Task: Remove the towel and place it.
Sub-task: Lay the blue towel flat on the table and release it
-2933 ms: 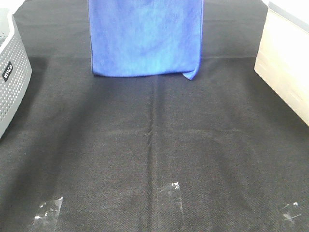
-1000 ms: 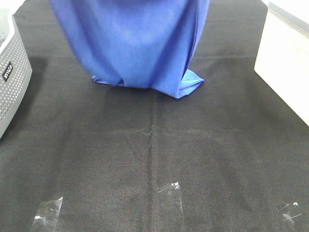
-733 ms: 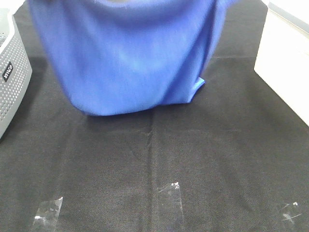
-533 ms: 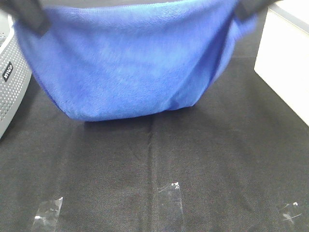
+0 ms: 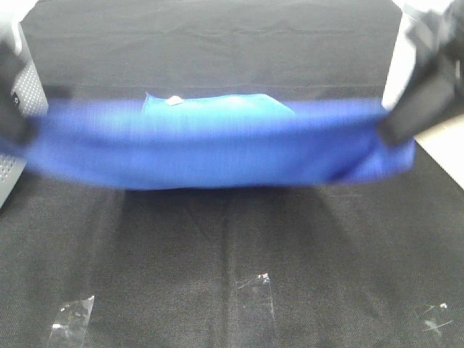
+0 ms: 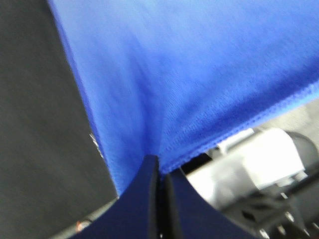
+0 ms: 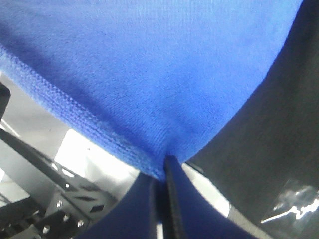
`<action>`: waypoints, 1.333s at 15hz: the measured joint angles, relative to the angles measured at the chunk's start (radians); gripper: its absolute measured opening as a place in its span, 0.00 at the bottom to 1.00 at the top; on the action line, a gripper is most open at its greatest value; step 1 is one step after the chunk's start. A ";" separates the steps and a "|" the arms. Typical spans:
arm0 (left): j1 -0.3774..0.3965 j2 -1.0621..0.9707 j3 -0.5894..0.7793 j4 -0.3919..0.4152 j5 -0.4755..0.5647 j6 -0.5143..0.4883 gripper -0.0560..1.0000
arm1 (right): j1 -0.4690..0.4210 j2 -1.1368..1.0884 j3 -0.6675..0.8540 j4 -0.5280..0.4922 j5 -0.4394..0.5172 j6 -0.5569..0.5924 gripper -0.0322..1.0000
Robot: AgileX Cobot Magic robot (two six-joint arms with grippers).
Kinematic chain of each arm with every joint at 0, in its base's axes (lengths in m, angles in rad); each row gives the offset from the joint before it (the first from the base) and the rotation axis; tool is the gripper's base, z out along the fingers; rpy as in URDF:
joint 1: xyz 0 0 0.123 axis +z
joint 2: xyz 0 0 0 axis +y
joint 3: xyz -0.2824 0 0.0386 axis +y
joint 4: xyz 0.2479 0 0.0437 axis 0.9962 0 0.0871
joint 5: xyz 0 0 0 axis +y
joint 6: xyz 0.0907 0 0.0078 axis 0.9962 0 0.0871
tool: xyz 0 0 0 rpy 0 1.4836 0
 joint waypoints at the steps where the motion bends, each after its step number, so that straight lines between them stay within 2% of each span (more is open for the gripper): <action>1: 0.000 -0.026 0.041 -0.023 -0.003 0.000 0.05 | 0.001 -0.003 0.025 0.006 -0.002 0.000 0.04; 4: 0.000 -0.097 0.150 -0.078 -0.009 -0.019 0.05 | 0.001 -0.029 0.096 0.041 -0.002 0.000 0.04; 7: 0.000 -0.198 0.287 -0.172 -0.013 -0.057 0.05 | 0.001 -0.108 0.201 0.068 -0.002 0.002 0.04; 12: -0.005 -0.252 0.397 -0.232 -0.022 -0.100 0.05 | 0.001 -0.153 0.270 0.086 -0.001 0.003 0.04; 16: -0.113 -0.252 0.460 -0.241 -0.032 -0.131 0.05 | 0.001 -0.156 0.334 0.085 0.000 0.011 0.04; 20: -0.158 -0.252 0.463 -0.238 -0.037 -0.188 0.05 | 0.001 -0.156 0.408 0.084 -0.001 0.011 0.04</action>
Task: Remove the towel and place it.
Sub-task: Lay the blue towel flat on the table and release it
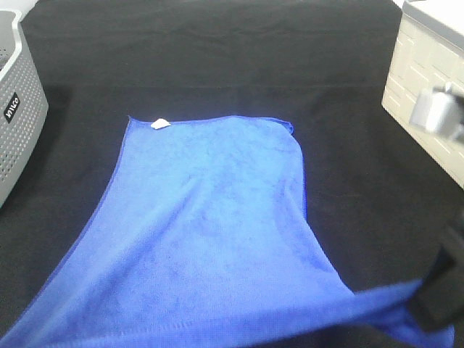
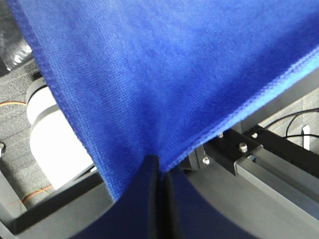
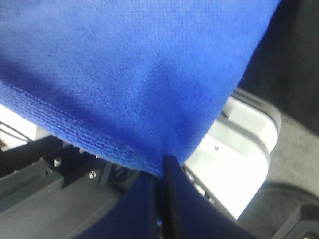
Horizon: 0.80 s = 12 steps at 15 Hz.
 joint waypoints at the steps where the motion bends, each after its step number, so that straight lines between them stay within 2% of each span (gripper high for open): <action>1: -0.006 0.002 0.000 0.000 0.000 -0.014 0.05 | 0.000 0.000 0.034 0.002 0.000 0.000 0.04; 4: -0.013 0.073 0.001 0.000 -0.002 -0.016 0.05 | 0.000 0.000 0.081 0.008 0.000 0.000 0.04; 7: -0.013 0.216 0.001 0.001 -0.001 0.031 0.05 | 0.000 0.000 0.092 0.004 -0.001 0.000 0.04; 12: -0.013 0.324 0.001 -0.012 -0.003 0.065 0.05 | 0.000 0.038 0.131 0.004 -0.004 0.000 0.04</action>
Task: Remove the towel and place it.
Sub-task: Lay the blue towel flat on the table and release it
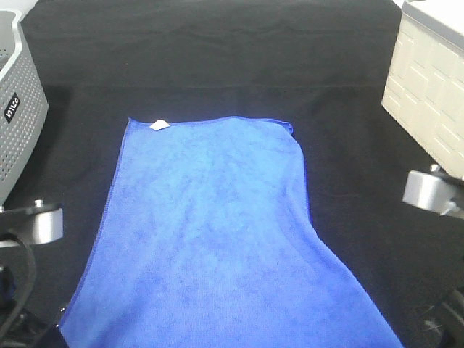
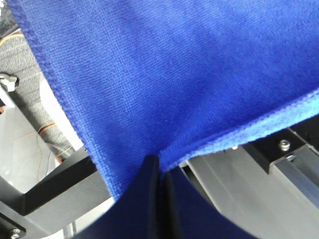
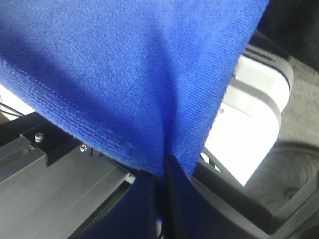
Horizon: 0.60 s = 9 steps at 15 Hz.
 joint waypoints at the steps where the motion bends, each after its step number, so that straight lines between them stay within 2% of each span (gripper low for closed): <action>1: 0.000 0.021 0.000 0.000 -0.003 0.011 0.05 | 0.000 0.029 0.002 0.000 -0.001 0.000 0.04; 9: 0.000 0.166 0.000 0.017 -0.084 0.021 0.05 | 0.000 0.295 0.002 0.022 -0.009 -0.095 0.04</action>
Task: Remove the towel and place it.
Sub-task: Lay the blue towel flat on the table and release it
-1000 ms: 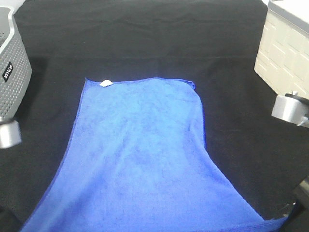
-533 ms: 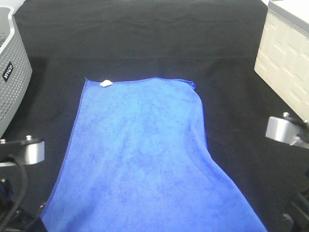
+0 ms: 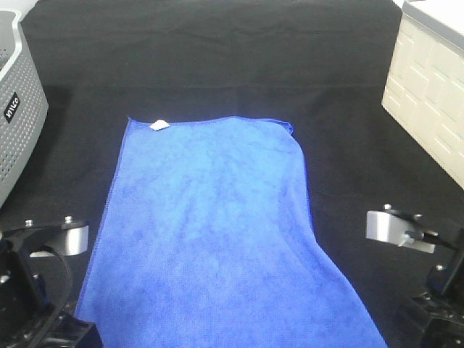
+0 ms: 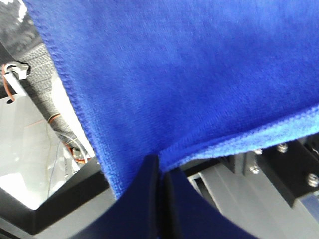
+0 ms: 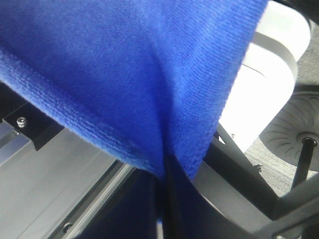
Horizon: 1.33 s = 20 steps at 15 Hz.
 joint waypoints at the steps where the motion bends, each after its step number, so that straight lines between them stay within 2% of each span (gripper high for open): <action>1: -0.006 0.025 0.001 0.006 -0.003 0.008 0.05 | 0.000 0.028 0.000 0.015 -0.007 -0.021 0.04; 5: -0.056 0.148 -0.025 0.023 -0.015 0.029 0.05 | 0.000 0.149 0.000 0.030 -0.050 -0.055 0.05; 13: -0.159 0.315 -0.152 0.037 -0.010 0.054 0.05 | -0.001 0.307 0.000 0.101 -0.100 -0.141 0.18; 17: -0.176 0.316 -0.154 0.036 -0.009 0.087 0.06 | -0.001 0.307 0.000 0.102 -0.100 -0.149 0.35; 18: -0.176 0.316 -0.154 0.034 -0.008 0.105 0.08 | -0.001 0.307 0.000 0.102 -0.100 -0.150 0.39; 20: -0.176 0.316 -0.154 0.022 0.005 0.119 0.20 | -0.001 0.307 0.000 0.102 -0.100 -0.150 0.49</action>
